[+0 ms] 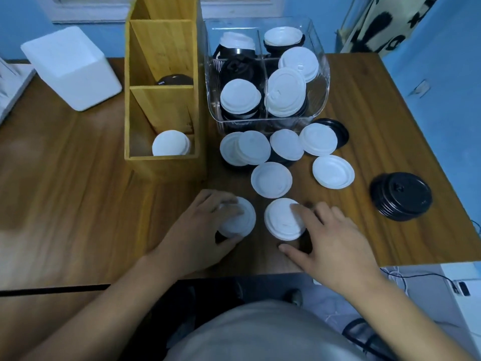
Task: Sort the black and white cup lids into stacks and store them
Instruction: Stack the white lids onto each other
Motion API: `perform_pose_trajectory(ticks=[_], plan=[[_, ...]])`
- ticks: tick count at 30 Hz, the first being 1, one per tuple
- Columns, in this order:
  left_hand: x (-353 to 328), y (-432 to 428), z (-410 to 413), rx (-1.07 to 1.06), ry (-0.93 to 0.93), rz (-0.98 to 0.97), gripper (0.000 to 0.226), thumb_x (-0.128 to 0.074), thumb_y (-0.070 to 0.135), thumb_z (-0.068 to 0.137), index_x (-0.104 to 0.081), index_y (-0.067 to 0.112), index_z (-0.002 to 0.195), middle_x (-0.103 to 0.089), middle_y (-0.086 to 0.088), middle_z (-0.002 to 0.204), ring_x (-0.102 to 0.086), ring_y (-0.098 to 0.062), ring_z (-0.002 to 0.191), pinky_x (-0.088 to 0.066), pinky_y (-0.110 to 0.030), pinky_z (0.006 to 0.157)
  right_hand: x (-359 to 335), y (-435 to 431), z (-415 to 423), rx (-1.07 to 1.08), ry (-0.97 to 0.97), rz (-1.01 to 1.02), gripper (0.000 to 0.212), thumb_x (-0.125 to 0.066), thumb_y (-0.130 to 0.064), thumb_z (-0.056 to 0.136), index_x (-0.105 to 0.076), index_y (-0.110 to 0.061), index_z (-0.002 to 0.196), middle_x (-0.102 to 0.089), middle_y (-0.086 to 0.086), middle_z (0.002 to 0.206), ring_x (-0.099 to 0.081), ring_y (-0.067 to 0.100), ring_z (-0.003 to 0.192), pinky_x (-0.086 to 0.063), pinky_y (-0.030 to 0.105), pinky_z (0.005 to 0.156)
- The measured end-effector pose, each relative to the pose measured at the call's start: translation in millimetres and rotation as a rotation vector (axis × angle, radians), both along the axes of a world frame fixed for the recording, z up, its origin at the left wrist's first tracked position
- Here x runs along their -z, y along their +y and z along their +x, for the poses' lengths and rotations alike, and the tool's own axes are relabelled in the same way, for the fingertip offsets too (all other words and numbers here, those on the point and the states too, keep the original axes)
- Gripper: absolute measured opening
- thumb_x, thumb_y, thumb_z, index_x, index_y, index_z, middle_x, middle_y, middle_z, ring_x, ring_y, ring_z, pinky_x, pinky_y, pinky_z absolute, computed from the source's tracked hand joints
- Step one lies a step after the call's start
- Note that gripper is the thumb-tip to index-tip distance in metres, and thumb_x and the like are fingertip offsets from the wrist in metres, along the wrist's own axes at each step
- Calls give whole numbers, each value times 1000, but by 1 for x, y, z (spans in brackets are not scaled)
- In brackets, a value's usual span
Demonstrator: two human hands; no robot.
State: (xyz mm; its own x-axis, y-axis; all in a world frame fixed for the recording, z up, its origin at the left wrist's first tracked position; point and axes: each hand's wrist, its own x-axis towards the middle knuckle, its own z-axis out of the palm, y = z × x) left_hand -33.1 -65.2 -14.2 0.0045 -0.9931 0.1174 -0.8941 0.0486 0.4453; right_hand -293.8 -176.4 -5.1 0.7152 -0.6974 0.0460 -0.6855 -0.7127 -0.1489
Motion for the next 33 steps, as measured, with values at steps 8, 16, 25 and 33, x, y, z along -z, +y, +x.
perform_pose_trajectory(ticks=[8,16,25,33], plan=[[6,-1,12,20,108,38,81,-81,47,78,-46,22,147,-50,10,145,-40,-6,137,-35,-30,115,-2,-14,-3,-204,-109,256,64,-63,-38,83,-48,-27,144,-39,-9,155,-38,18,140,-45,46,105],[15,0,-8,-16,88,22,93,-70,78,71,-47,25,144,-53,9,141,-42,-10,134,-26,-30,115,-5,-11,-3,-28,-82,125,80,-62,-76,78,-50,-26,139,-48,-7,126,-45,17,115,-49,41,88],[13,-5,3,65,125,48,83,-73,65,76,-45,30,145,-51,16,143,-37,-3,139,-22,-31,119,-5,-22,-12,-118,-213,300,71,-83,-35,77,-53,-30,140,-50,-13,140,-44,12,129,-38,30,108],[26,-13,-36,-122,10,-150,82,-69,72,71,-63,14,128,-63,1,120,-54,-23,118,-36,-45,107,-4,7,27,-51,-338,250,66,-75,-63,78,-62,-26,131,-56,-10,123,-54,16,111,-49,32,92]])
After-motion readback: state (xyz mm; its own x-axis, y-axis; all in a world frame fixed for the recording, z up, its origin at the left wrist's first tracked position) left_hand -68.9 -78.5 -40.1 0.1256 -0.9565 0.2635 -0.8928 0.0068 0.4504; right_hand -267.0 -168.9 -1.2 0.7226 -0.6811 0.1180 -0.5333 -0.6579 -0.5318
